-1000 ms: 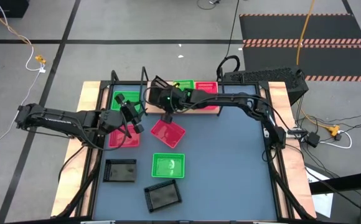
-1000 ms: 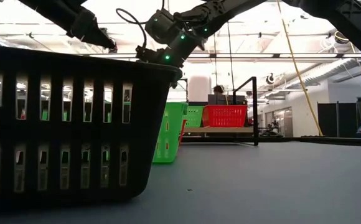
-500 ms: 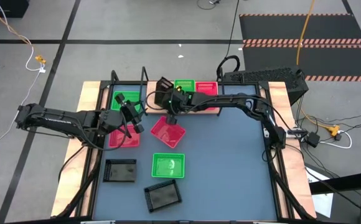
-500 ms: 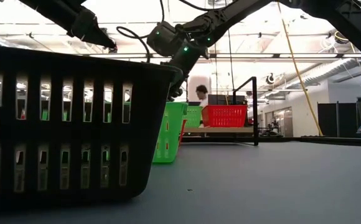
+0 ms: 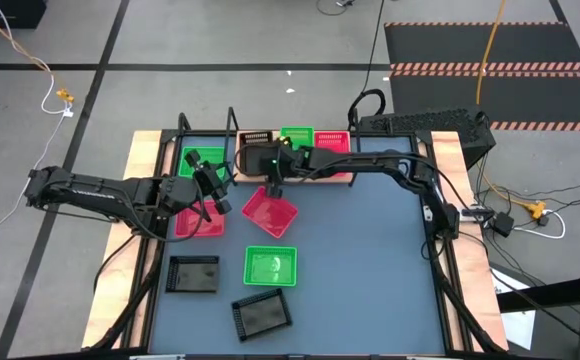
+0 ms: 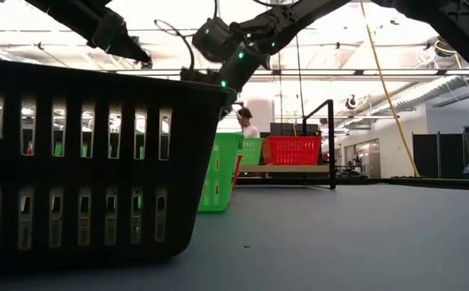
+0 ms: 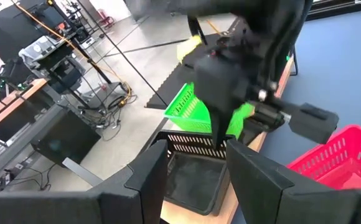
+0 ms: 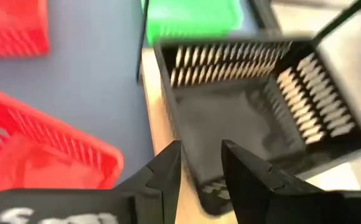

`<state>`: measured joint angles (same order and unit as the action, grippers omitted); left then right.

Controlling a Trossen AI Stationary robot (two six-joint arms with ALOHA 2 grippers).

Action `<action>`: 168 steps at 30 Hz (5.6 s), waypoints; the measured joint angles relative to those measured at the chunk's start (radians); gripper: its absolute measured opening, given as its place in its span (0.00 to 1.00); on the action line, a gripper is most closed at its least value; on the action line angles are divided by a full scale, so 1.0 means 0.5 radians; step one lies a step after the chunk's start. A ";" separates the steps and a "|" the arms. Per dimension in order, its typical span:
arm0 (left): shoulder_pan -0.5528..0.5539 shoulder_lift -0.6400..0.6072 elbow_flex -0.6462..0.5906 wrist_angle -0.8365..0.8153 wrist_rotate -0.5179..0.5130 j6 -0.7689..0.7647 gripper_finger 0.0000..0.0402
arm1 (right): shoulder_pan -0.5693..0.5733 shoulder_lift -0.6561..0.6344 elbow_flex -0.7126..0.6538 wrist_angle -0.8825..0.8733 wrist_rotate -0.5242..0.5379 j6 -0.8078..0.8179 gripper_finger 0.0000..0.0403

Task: Stack baskets on shelf by color
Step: Adjust the green bin on the shelf, then stack the right red bin on top of the red bin on the shelf

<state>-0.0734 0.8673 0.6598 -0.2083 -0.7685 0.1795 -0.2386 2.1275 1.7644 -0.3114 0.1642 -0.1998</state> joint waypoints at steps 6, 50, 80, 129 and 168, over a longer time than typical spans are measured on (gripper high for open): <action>0.002 0.000 -0.001 -0.014 0.000 0.003 0.42 | 0.006 -0.194 0.003 -0.211 0.084 -0.024 0.26; 0.019 0.001 -0.001 0.072 -0.002 0.130 0.42 | -0.195 -0.551 -0.337 -0.642 -0.387 -0.089 0.26; 0.021 0.001 -0.001 0.083 -0.001 0.214 0.42 | -0.102 -0.549 -0.602 -0.381 -0.119 -0.325 0.26; -0.015 0.001 -0.001 0.203 -0.002 0.353 0.42 | -0.098 -0.516 -0.601 -0.165 0.243 -0.358 0.26; -0.014 0.001 -0.001 0.236 -0.001 0.366 0.42 | 0.039 -0.622 -0.601 -0.120 0.238 -0.242 0.26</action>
<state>-0.0806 0.8676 0.6594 -0.0901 -0.7690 0.3626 -0.2191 1.8166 1.4639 -0.3714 0.2831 -0.3208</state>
